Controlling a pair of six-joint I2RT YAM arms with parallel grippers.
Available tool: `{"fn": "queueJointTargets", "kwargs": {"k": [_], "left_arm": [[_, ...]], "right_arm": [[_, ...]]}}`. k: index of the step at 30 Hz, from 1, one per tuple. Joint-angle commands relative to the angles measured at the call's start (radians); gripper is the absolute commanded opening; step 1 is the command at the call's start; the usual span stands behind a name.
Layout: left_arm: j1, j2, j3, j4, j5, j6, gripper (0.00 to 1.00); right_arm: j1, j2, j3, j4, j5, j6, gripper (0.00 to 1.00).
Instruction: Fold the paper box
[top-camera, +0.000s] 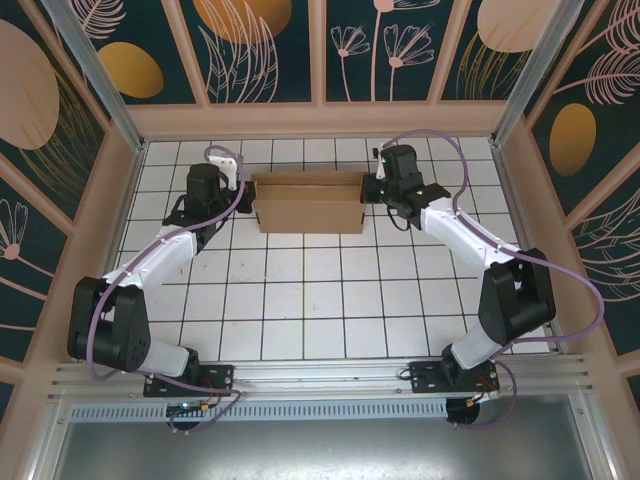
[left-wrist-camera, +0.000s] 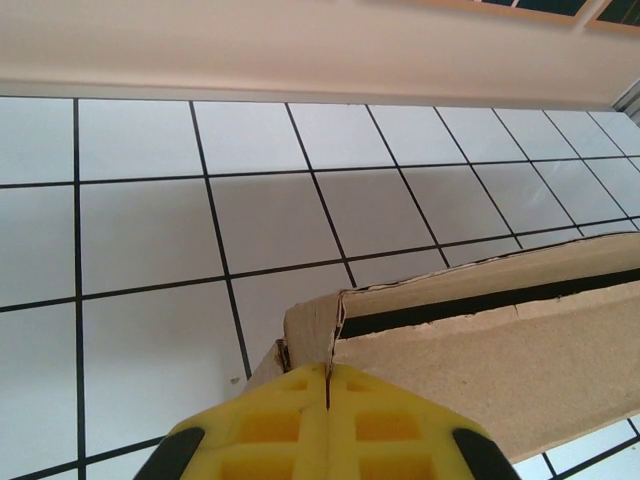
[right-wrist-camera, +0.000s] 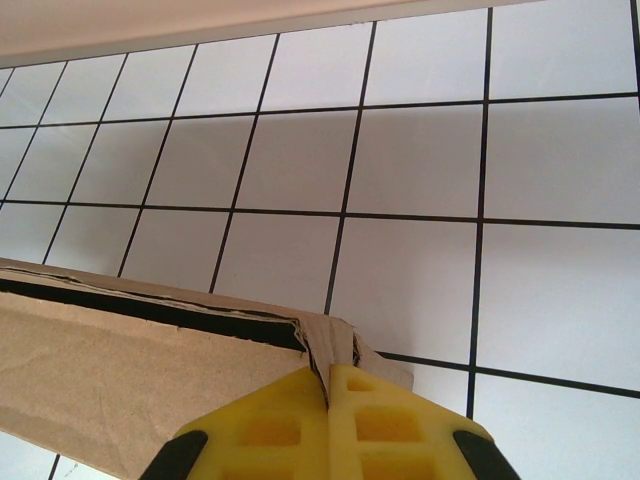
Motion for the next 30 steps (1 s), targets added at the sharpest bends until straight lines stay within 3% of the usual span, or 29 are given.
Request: {"fn": "queueJointTargets", "kwargs": {"k": [1, 30], "left_arm": [[-0.003, 0.006, -0.059, -0.066, 0.019, -0.034, 0.00], [-0.005, 0.013, -0.067, -0.058, 0.039, -0.047, 0.00]], "right_arm": [[0.018, -0.002, -0.014, -0.053, -0.024, 0.017, 0.00], [0.046, 0.030, 0.010, -0.074, -0.026, 0.138, 0.00]]}}
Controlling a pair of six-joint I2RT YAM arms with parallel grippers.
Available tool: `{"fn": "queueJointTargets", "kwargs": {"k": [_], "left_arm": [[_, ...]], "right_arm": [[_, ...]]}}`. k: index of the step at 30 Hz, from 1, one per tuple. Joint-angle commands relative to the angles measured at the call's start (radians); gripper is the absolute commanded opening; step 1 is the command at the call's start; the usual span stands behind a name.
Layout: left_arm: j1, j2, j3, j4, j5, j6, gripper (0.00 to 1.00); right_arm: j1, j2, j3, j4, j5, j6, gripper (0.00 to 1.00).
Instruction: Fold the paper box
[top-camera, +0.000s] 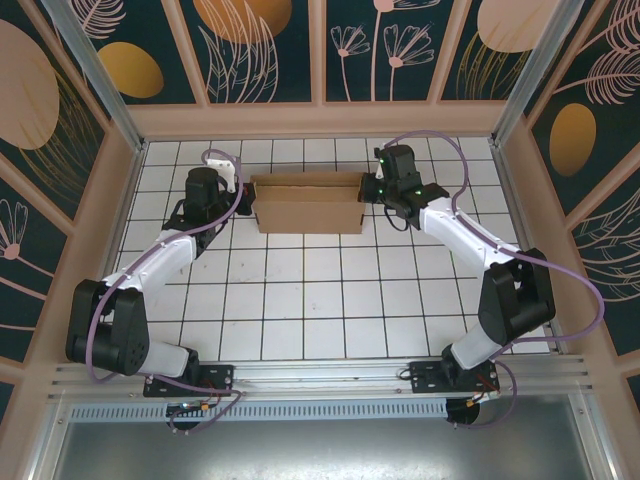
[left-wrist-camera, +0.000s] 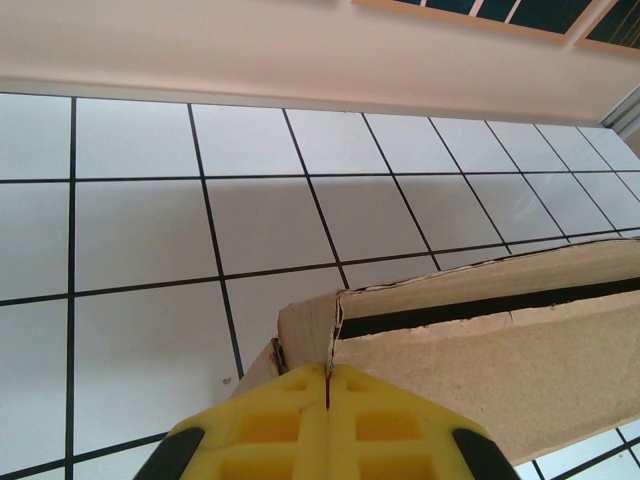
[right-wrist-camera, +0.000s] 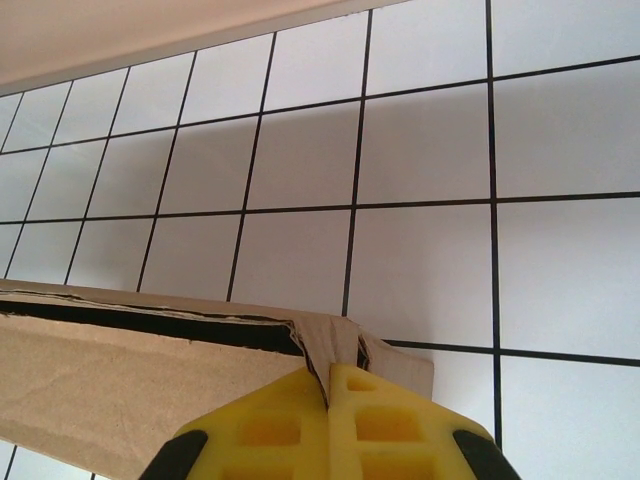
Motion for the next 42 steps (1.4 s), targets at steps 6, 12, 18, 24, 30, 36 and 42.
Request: {"fn": "queueJointTargets", "kwargs": {"k": [6, 12, 18, 24, 30, 36, 42], "left_arm": [[-0.004, 0.016, -0.051, -0.090, 0.035, -0.023, 0.00], [-0.005, -0.006, -0.081, -0.085, 0.041, -0.042, 0.00], [-0.006, -0.025, -0.128, -0.068, 0.033, -0.050, 0.00], [-0.006, -0.018, -0.148, -0.061, 0.012, -0.050, 0.00], [-0.006, 0.006, -0.140, -0.062, -0.009, -0.045, 0.00], [-0.007, -0.006, -0.157, -0.057, -0.016, -0.029, 0.00], [-0.007, -0.016, -0.185, -0.031, -0.020, -0.001, 0.00]], "right_arm": [[0.074, -0.003, -0.123, 0.039, 0.077, 0.021, 0.00], [0.108, -0.059, -0.259, 0.183, 0.162, 0.033, 0.00], [0.121, -0.062, -0.337, 0.277, 0.204, 0.028, 0.00], [0.120, -0.027, -0.372, 0.325, 0.209, 0.026, 0.00], [0.121, -0.011, -0.431, 0.414, 0.218, -0.005, 0.00], [0.119, -0.003, -0.485, 0.492, 0.210, -0.035, 0.00], [0.119, -0.033, -0.499, 0.557, 0.121, -0.074, 0.07]]}}
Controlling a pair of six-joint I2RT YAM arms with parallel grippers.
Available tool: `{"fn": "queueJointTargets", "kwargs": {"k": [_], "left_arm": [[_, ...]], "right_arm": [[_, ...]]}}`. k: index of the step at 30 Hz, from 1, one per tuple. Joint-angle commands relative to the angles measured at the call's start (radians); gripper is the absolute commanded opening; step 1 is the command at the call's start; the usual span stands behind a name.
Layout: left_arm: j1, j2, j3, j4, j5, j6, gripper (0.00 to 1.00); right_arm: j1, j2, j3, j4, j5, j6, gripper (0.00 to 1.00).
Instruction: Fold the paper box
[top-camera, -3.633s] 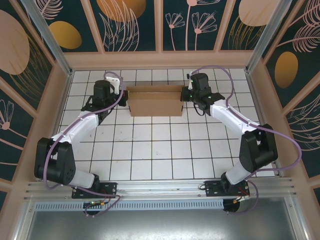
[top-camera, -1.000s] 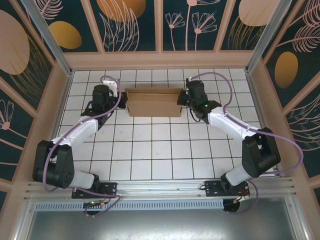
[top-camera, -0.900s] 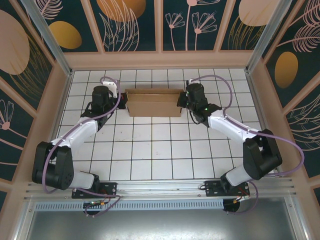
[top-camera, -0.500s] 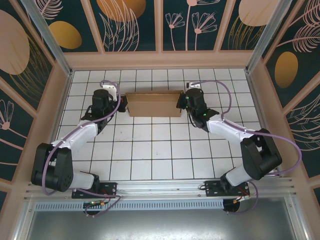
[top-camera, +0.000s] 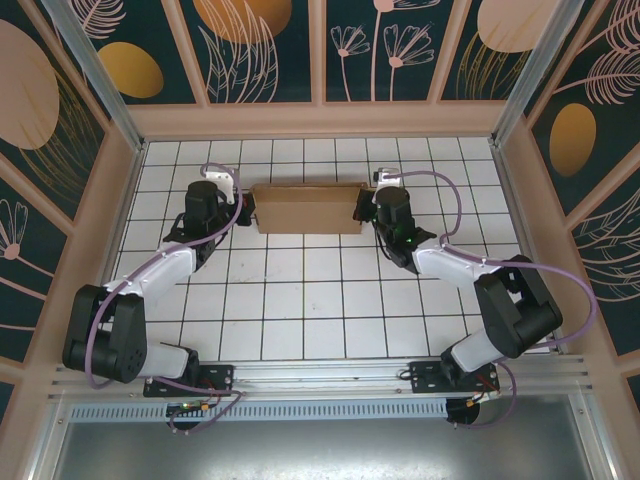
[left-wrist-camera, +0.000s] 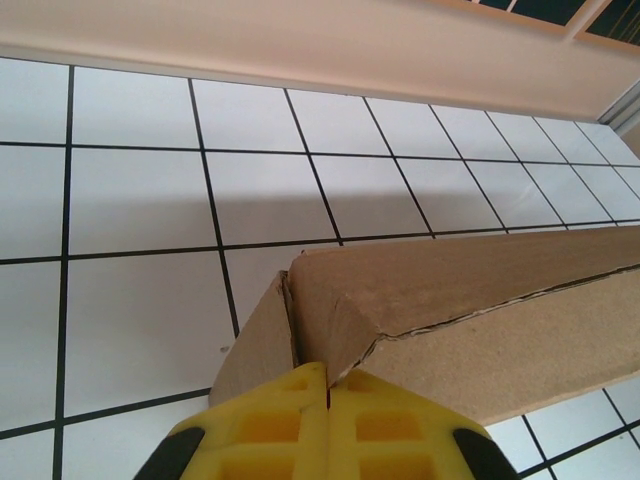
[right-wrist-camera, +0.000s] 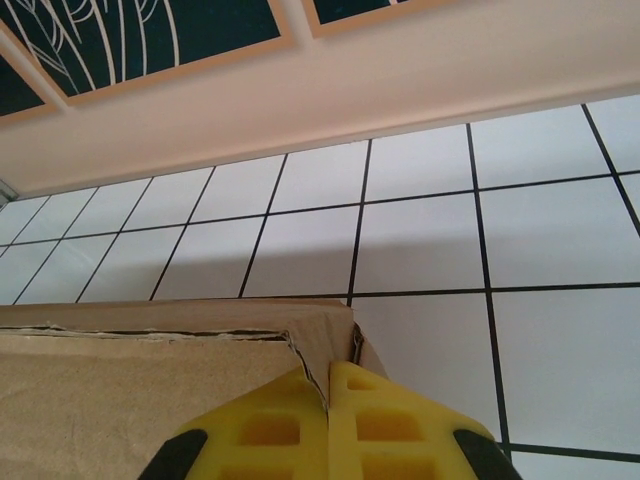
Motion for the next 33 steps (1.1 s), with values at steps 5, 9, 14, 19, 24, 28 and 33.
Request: {"fn": "queueJointTargets", "kwargs": {"k": [5, 9, 14, 19, 24, 28, 33], "left_arm": [[-0.017, 0.043, -0.018, -0.172, -0.038, 0.048, 0.00], [-0.022, 0.053, 0.004, -0.193, -0.055, 0.062, 0.00], [-0.026, 0.060, 0.008, -0.202, -0.062, 0.064, 0.00], [-0.030, 0.064, 0.008, -0.201, -0.064, 0.064, 0.00], [-0.037, 0.066, 0.010, -0.202, -0.064, 0.064, 0.00], [-0.036, 0.063, 0.010, -0.202, -0.065, 0.067, 0.00], [-0.037, 0.063, 0.009, -0.199, -0.062, 0.067, 0.00]], "right_arm": [[0.016, -0.021, -0.053, -0.109, -0.188, -0.045, 0.19], [-0.003, -0.072, -0.042, -0.112, -0.273, -0.065, 0.28], [-0.053, -0.131, -0.050, -0.111, -0.352, -0.059, 0.48], [-0.115, -0.182, -0.064, -0.116, -0.455, -0.053, 0.63], [-0.229, -0.223, -0.100, 0.005, -0.653, 0.108, 0.64], [-0.262, -0.207, -0.063, 0.035, -0.709, 0.248, 0.58], [-0.267, -0.146, 0.031, -0.020, -0.708, 0.368, 0.46]]}}
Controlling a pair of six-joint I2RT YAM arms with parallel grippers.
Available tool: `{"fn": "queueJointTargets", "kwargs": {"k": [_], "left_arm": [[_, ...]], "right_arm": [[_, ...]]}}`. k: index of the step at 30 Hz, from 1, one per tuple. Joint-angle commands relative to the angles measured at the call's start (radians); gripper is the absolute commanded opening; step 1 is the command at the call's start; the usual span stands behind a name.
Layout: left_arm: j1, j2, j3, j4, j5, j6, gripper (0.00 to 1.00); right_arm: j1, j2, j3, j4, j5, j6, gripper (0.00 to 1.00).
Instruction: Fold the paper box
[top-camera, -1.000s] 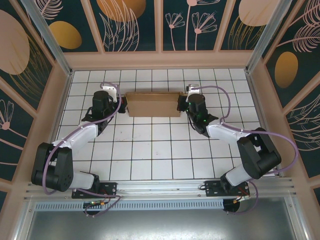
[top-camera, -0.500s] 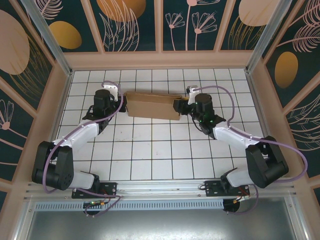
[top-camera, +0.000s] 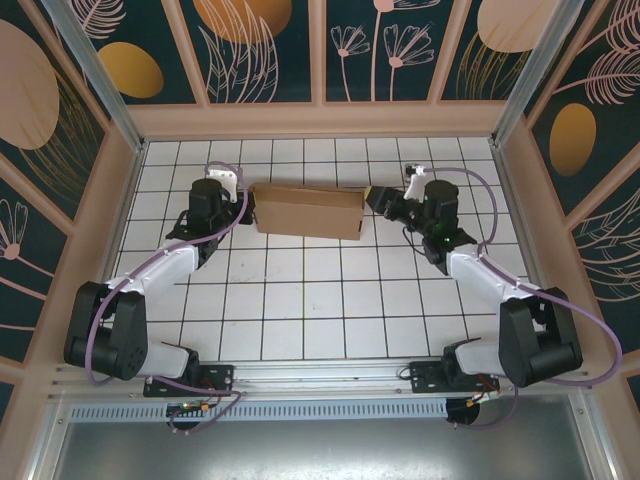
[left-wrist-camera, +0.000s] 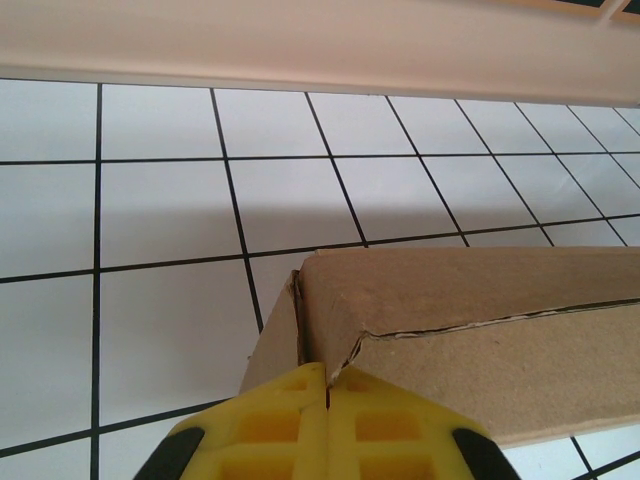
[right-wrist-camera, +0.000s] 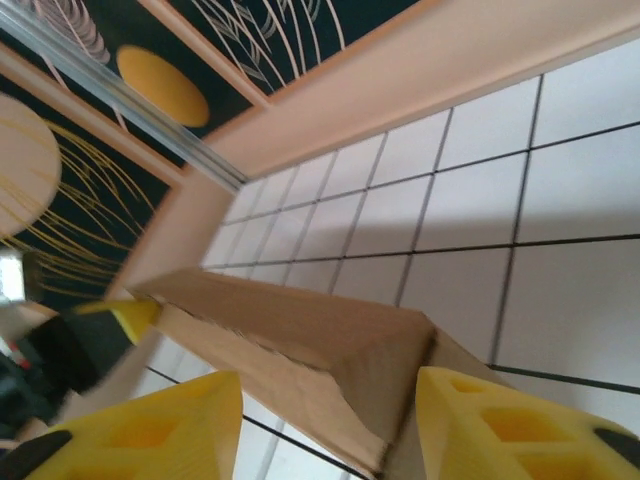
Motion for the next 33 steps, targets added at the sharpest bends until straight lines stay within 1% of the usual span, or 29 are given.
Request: {"fn": "queueJointTargets", "kwargs": {"k": [1, 3, 7, 13, 19, 21, 24, 27, 29, 31, 33], "left_arm": [[-0.015, 0.045, -0.027, -0.167, 0.006, 0.015, 0.00], [-0.017, 0.045, -0.029, -0.164, 0.008, 0.015, 0.00], [-0.015, 0.044, -0.032, -0.153, 0.012, 0.005, 0.00], [-0.016, 0.046, -0.033, -0.148, 0.020, -0.008, 0.00], [-0.017, 0.046, -0.057, -0.103, 0.041, -0.080, 0.00], [-0.016, 0.033, -0.062, -0.093, 0.057, -0.106, 0.00], [-0.016, 0.001, -0.063, -0.087, 0.065, -0.141, 0.17], [-0.016, -0.033, -0.058, -0.089, 0.066, -0.170, 0.30], [-0.016, -0.056, -0.059, -0.097, 0.070, -0.180, 0.36], [-0.015, -0.083, -0.071, -0.093, 0.101, -0.166, 0.38], [-0.016, -0.105, -0.093, -0.094, 0.097, -0.167, 0.41]], "right_arm": [[0.001, 0.052, 0.107, -0.036, -0.029, 0.110, 0.44], [0.022, 0.095, 0.178, -0.145, 0.020, 0.084, 0.42], [0.056, 0.157, 0.242, -0.262, 0.134, 0.040, 0.39], [0.096, 0.180, 0.230, -0.280, 0.169, 0.022, 0.37], [0.138, 0.176, 0.170, -0.260, 0.265, -0.014, 0.24], [0.148, 0.180, 0.157, -0.264, 0.297, -0.031, 0.23], [0.166, 0.185, 0.150, -0.273, 0.341, -0.053, 0.23], [0.185, 0.184, 0.151, -0.280, 0.386, -0.067, 0.23], [0.193, 0.182, 0.153, -0.284, 0.412, -0.070, 0.23], [0.196, 0.176, 0.155, -0.286, 0.435, -0.072, 0.24], [0.202, 0.170, 0.159, -0.288, 0.455, -0.076, 0.24]]}}
